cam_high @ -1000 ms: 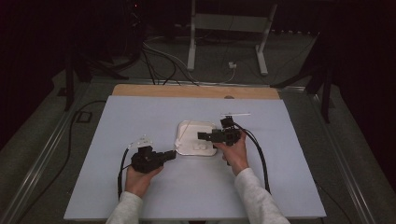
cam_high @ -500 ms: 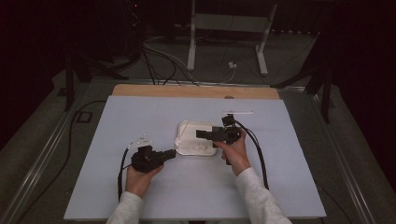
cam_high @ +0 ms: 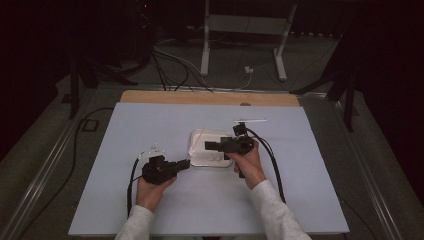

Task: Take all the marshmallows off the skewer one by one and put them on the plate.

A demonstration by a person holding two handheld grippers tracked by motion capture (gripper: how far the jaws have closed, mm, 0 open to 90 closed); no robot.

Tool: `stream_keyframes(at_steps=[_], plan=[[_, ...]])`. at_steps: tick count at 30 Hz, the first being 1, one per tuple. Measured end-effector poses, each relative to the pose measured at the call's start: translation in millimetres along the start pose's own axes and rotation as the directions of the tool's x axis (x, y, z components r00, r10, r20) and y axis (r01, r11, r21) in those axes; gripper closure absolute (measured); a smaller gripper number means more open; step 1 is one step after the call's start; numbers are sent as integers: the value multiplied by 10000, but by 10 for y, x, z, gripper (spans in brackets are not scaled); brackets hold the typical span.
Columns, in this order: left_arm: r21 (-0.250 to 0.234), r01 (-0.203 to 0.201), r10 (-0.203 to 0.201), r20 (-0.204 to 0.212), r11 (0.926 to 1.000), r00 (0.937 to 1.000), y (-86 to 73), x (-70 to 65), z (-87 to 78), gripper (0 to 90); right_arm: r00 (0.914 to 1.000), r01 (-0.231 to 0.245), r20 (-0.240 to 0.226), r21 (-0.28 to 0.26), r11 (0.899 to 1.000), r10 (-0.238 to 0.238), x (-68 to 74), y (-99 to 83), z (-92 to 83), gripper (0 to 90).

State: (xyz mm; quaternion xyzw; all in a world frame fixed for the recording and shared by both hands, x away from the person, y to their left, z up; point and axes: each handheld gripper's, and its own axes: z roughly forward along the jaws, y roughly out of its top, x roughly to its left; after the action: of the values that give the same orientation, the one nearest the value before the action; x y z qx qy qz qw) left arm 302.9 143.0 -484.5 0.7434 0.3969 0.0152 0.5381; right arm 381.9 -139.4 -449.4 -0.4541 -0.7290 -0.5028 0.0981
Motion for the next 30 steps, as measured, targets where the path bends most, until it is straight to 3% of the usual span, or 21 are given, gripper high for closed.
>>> stream_keyframes(at_steps=[11, 18, 23, 30], plan=[[-57, -107, 108, 94, 9999, 9999, 30, -66, 52, 900, 9994, 160, -318, 351, 9993, -149, 139, -4, 101, 67], [-19, -104, 104, 47, 9999, 9999, 33, -85, 86, 900, 9977, -72, -672, 626, 9980, 114, 186, -47, 197, 209], [1, -77, 77, 33, 10000, 10000, 34, -90, 99, 900, 9963, -102, -846, 903, 9959, 179, 232, -70, 258, 385], [30, -87, 87, 7, 10000, 10000, 34, -92, 110, 900, 9941, -191, -1039, 1174, 9929, 314, 250, -88, 308, 476]])
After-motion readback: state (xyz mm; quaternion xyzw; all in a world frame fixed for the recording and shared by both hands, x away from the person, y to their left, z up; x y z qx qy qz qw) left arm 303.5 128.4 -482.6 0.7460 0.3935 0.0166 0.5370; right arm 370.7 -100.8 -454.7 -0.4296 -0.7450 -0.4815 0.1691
